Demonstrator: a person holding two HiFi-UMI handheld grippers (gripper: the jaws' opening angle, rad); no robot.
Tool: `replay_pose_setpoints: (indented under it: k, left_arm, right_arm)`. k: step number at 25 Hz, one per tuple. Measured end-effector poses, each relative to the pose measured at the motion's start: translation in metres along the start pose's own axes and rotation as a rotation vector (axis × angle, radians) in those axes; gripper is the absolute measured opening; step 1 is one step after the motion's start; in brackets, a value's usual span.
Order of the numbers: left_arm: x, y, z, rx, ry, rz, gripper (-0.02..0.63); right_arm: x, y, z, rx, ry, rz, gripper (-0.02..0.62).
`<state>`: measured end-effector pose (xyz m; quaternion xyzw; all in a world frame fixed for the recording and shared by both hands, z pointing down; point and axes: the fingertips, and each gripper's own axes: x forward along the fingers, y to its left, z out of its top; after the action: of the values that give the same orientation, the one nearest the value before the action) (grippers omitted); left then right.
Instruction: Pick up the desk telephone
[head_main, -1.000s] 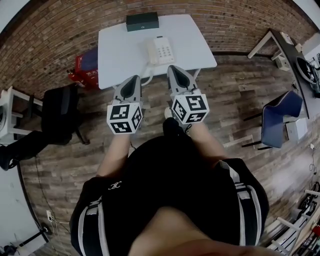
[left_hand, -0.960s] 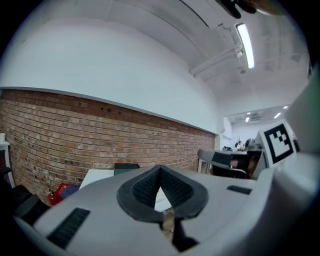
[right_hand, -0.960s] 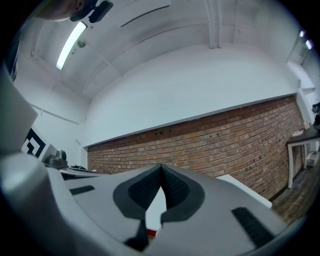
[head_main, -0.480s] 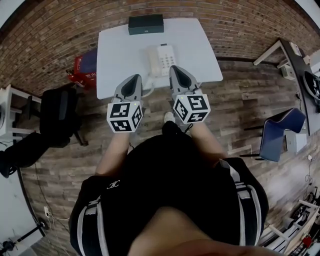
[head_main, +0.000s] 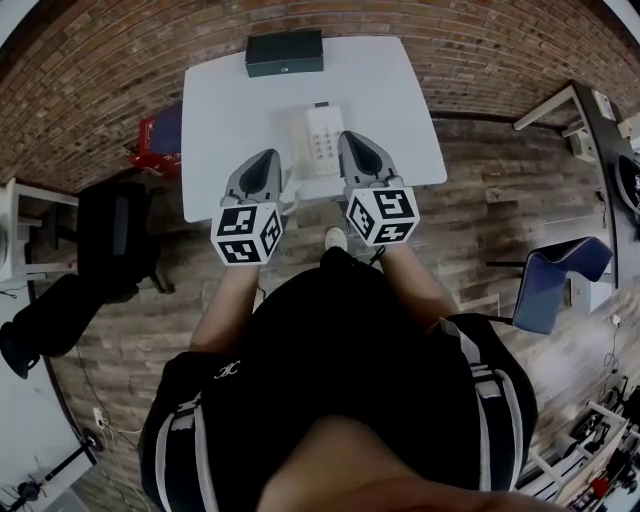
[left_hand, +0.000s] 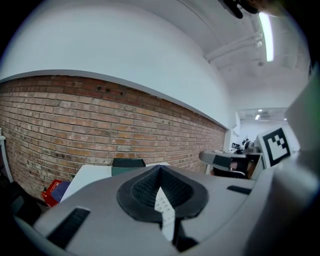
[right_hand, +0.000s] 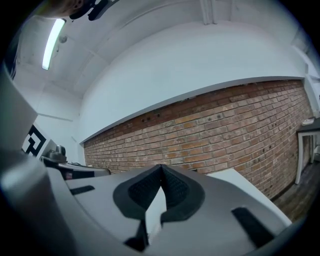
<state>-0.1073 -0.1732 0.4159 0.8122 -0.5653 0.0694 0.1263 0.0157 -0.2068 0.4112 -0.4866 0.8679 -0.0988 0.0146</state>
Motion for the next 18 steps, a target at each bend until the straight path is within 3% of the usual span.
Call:
replay_pose_setpoints:
  k: [10, 18]
  left_arm:
    - [0.088, 0.023, 0.001, -0.045, 0.07, 0.034, 0.002]
    - [0.12, 0.06, -0.013, -0.104, 0.133, 0.054, 0.002]
  right_arm:
    - [0.073, -0.07, -0.014, 0.075, 0.1, 0.026, -0.002]
    - [0.116, -0.088, -0.036, 0.09, 0.175, 0.04, -0.002]
